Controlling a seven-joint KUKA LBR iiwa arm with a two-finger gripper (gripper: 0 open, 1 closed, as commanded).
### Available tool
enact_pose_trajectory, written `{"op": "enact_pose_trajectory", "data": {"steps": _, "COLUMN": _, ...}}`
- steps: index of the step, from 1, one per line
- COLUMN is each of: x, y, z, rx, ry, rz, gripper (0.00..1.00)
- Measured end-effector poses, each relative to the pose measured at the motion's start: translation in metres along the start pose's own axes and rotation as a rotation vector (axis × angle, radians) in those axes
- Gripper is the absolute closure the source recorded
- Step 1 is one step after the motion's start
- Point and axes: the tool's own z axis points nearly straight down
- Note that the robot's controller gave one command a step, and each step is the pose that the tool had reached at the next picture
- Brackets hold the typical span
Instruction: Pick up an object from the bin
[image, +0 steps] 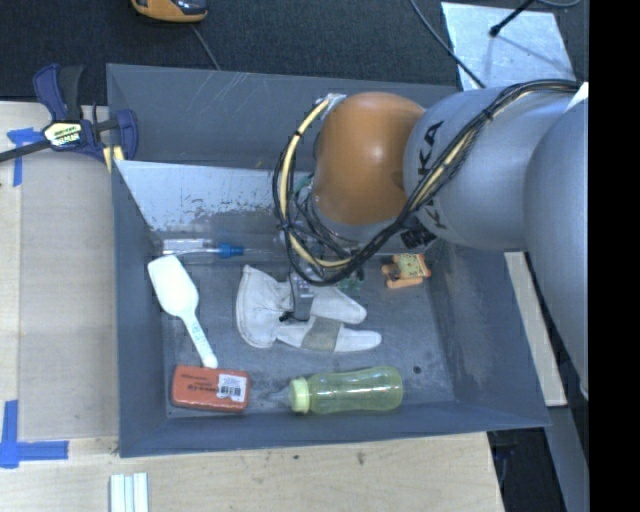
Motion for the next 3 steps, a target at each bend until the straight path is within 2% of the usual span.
{"op": "enact_pose_trajectory", "data": {"steps": 1, "x": -0.008, "y": -0.018, "z": 0.037, "rx": -0.001, "ry": -0.006, "rz": 0.06, "gripper": 0.0}}
{"op": "enact_pose_trajectory", "data": {"steps": 2, "x": 0.009, "y": -0.051, "z": 0.068, "rx": -0.001, "ry": -0.004, "rz": 0.117, "gripper": 1.0}}
{"op": "enact_pose_trajectory", "data": {"steps": 3, "x": 0.008, "y": -0.051, "z": 0.068, "rx": -0.001, "ry": -0.004, "rz": 0.117, "gripper": 1.0}}
